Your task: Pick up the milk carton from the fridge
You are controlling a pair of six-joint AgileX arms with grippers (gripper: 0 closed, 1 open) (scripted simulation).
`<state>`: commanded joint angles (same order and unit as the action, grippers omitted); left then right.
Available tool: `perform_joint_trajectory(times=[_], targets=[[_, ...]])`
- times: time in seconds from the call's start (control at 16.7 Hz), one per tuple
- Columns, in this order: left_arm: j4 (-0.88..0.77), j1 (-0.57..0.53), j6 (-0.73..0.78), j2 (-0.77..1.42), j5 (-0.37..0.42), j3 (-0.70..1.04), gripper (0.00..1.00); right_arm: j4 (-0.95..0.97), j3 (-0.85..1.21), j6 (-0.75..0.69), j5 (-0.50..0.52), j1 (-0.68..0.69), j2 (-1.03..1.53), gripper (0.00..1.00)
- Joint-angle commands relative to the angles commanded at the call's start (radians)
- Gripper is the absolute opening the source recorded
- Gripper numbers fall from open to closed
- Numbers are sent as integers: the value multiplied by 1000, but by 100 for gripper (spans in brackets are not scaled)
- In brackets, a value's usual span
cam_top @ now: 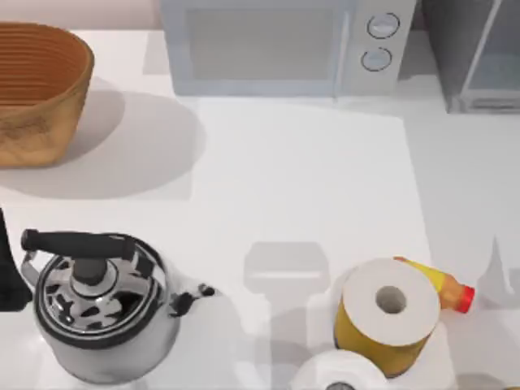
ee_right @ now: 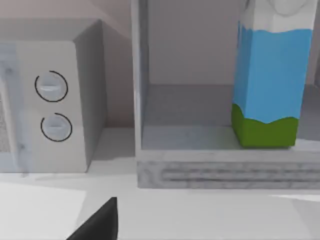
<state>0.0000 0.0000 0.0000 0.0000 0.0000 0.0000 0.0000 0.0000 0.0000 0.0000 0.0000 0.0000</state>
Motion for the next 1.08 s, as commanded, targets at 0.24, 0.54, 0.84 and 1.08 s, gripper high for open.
perform_joint_trajectory(times=[0.24,0.54,0.84,1.08], targets=[[0,0,0,0,0,0,100,25,-5,-1,-11,-11,31,100],[0,0,0,0,0,0,100,251,0,-3,-101,-84,290,100],[0,0,0,0,0,0,100,643,50,5,-235,-201,731,100],[0,0,0,0,0,0,100,985,96,11,-340,-311,1123,100]])
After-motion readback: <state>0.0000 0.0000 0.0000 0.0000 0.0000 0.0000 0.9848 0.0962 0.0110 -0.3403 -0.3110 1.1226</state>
